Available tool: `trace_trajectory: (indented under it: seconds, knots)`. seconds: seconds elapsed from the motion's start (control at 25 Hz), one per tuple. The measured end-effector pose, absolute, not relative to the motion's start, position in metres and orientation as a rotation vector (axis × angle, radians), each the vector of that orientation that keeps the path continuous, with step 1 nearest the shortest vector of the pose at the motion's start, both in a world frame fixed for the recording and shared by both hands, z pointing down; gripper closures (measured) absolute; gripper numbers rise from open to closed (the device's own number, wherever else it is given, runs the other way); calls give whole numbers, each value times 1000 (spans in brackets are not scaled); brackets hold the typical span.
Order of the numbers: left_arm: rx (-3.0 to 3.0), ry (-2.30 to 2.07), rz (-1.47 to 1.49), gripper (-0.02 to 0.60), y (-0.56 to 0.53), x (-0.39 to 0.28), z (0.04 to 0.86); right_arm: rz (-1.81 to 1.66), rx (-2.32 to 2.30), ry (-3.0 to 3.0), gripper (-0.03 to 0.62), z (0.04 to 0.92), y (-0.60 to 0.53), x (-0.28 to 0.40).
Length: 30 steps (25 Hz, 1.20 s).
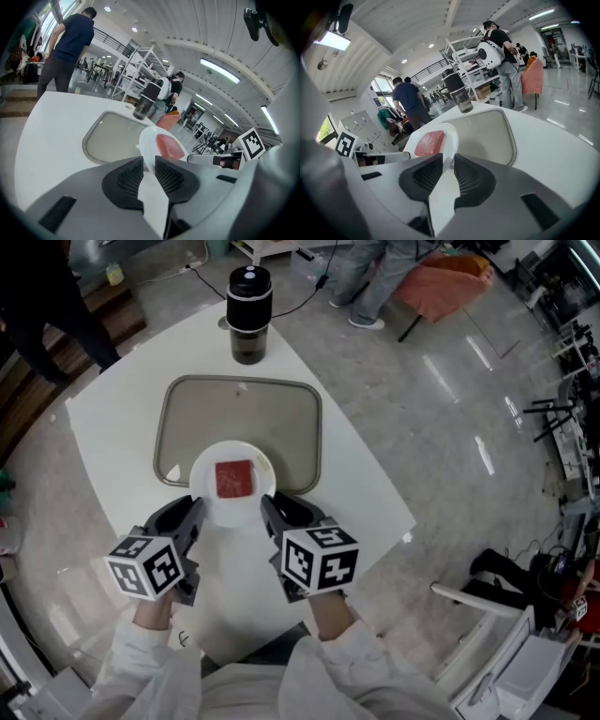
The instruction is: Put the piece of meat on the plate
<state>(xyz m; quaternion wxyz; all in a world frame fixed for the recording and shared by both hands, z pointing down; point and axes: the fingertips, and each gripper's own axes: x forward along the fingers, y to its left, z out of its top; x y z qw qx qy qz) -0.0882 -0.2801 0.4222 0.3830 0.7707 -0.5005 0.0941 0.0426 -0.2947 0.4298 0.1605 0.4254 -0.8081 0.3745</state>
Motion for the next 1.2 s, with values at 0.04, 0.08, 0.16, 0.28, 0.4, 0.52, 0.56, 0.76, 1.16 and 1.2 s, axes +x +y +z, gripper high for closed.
trace_trajectory:
  seconds: [0.04,0.08,0.16,0.28,0.4,0.52,0.56,0.76,1.16,1.2]
  knots:
    - [1963,-1279,235,500,-288,-88,424,1075,1221,-2307,510,431,-303,43]
    - [1961,-1283,232,500,-296,-88,425,1081,1226,-2307,508,434,-312,43]
    - [1958,-1292,231,500,-311,-88,429,1091,1233,-2304,510,439,-327,43]
    - [1959,-1306,240,500,-331,-89,435,1104,1235,-2295,510,448,-346,42]
    - [1955,-1306,244,500,-351,-90,442,1119,1241,-2281,508,455,-366,41]
    - [1952,-1298,246,500,-370,-90,447,1120,1250,-2273,509,458,-387,40]
    - [1952,-1295,249,500,-375,-90,448,1120,1251,-2269,508,460,-392,40]
    - [1941,-1292,288,500,-392,-92,462,1119,1235,-2232,508,473,-408,37]
    - [1922,-1301,452,500,-404,-93,481,1125,1229,-2158,508,491,-416,34]
    - [1919,-1306,473,500,-404,-94,483,1123,1227,-2153,508,492,-416,34]
